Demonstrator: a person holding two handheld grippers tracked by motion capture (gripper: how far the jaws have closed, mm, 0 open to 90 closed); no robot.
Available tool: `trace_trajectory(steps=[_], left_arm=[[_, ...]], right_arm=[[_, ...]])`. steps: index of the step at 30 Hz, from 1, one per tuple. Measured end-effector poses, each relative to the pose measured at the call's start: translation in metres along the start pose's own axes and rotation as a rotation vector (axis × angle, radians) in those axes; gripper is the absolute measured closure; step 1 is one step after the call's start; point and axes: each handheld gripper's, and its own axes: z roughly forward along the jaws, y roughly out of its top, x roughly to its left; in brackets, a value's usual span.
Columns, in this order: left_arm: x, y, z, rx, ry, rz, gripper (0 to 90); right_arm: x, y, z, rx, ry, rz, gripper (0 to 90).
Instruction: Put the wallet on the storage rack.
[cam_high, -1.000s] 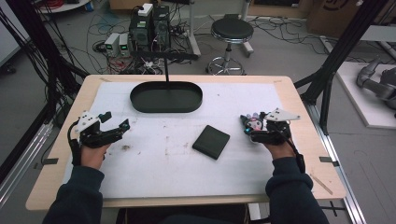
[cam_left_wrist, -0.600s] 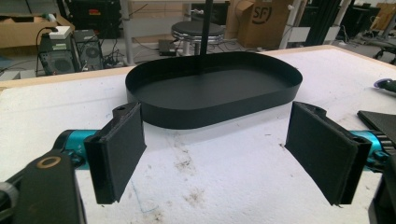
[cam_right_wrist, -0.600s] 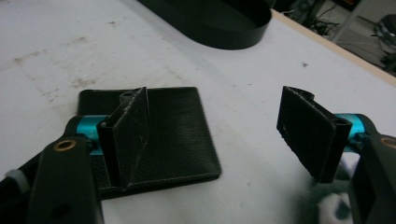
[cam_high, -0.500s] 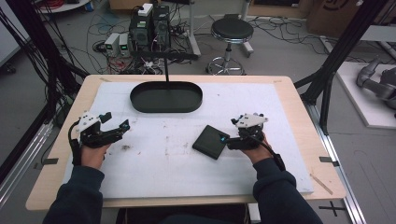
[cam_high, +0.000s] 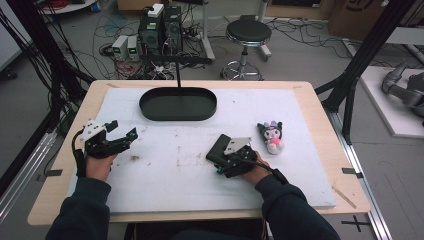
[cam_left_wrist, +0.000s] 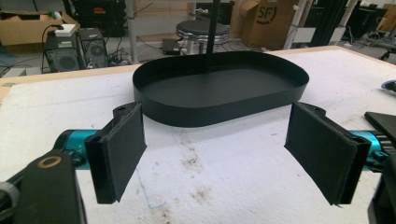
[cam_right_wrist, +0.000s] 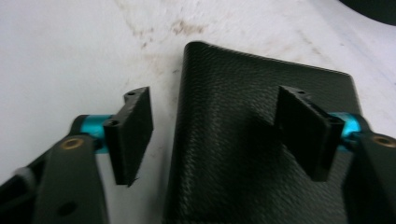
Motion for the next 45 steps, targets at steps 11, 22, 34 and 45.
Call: trace_trajectory(steps=[11,22,34,45], left_arm=[[0.001,0.000,-0.001,0.001,0.002,-0.004,20.1],[0.005,-0.001,-0.003,-0.004,0.017,-0.018,20.2],[0.009,-0.001,-0.005,-0.011,0.020,-0.028,20.3],[0.008,0.000,-0.005,-0.010,0.019,-0.026,20.4]], right_arm=[[0.004,0.005,-0.002,0.031,-0.089,-0.082,66.1],[-0.016,0.016,-0.032,-0.105,-0.090,0.041,83.3],[-0.044,0.024,-0.062,-0.289,-0.015,0.292,84.1],[-0.064,0.017,-0.066,-0.284,-0.189,0.387,83.6]])
